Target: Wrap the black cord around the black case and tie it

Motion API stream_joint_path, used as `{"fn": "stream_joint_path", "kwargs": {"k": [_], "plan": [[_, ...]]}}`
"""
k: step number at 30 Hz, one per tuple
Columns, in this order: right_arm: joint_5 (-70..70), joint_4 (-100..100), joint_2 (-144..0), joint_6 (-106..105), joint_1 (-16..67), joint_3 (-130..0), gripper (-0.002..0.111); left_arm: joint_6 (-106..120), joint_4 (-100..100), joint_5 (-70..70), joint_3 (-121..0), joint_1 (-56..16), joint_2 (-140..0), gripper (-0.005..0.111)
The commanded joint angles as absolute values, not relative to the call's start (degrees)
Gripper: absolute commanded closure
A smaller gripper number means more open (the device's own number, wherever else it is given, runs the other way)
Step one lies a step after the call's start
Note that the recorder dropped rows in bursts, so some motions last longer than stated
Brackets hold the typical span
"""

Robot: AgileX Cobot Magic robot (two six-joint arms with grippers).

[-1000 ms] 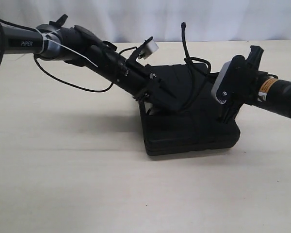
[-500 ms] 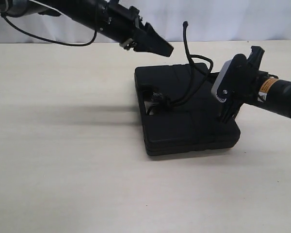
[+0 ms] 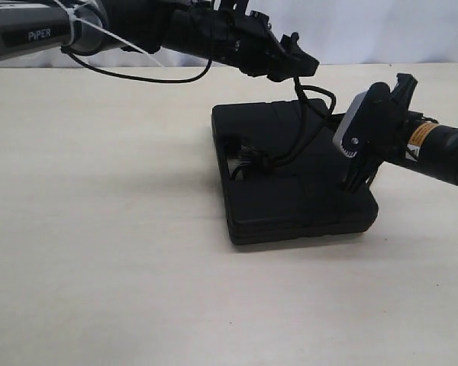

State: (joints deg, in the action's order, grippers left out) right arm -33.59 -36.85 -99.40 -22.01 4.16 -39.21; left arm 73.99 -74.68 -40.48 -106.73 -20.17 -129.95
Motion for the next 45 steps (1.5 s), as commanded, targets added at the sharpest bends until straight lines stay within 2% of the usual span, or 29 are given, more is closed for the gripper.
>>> {"fn": "stream_joint_path", "kwargs": {"k": [1,5,7,9,13,16,20,24,26,33,45], "plan": [[-34.28,-36.78,-99.43,-20.29,3.89,-39.31,0.104,74.79,-75.67,-40.15,-106.72,-20.61,-129.95,0.077],[-34.28,-36.54,-99.43,-19.70,3.89,-39.31,0.104,75.16,-75.67,-43.66,-106.72,-20.61,-129.95,0.105],[-34.28,-36.54,-99.43,-19.70,3.89,-39.31,0.102,75.16,-75.67,-44.40,-106.74,-20.61,-129.95,0.107],[-34.28,-36.65,-99.43,-18.95,3.89,-39.31,0.095,75.16,-75.67,-44.06,-107.00,-20.61,-129.95,0.107],[-32.50,-36.13,-98.79,-15.30,3.89,-39.31,0.070,75.04,-78.39,-43.95,-107.11,-20.11,-129.71,0.107],[-26.96,-26.28,-94.79,-14.66,3.78,-39.31,0.053,75.04,-82.82,-43.71,-107.11,-19.78,-129.60,0.107],[-22.05,-8.00,-86.38,-23.37,2.65,-39.31,0.056,75.04,-88.84,-43.82,-107.11,-19.78,-129.60,0.107],[-18.28,-6.76,-78.60,-17.88,3.50,-39.31,0.070,76.35,-92.92,-44.42,-107.67,-19.78,-129.60,0.107],[-17.25,-9.50,-76.79,-12.97,5.17,-39.31,0.072,76.35,-92.79,-44.86,-108.63,-19.78,-129.60,0.107],[-16.36,-19.85,-80.12,-9.43,12.19,-39.31,0.072,76.24,-93.26,-52.10,-110.04,-19.78,-129.60,0.107],[-26.47,-18.30,-86.92,-9.43,12.85,-39.31,0.072,76.24,-93.25,-58.69,-110.04,-19.78,-129.60,0.107]]}}
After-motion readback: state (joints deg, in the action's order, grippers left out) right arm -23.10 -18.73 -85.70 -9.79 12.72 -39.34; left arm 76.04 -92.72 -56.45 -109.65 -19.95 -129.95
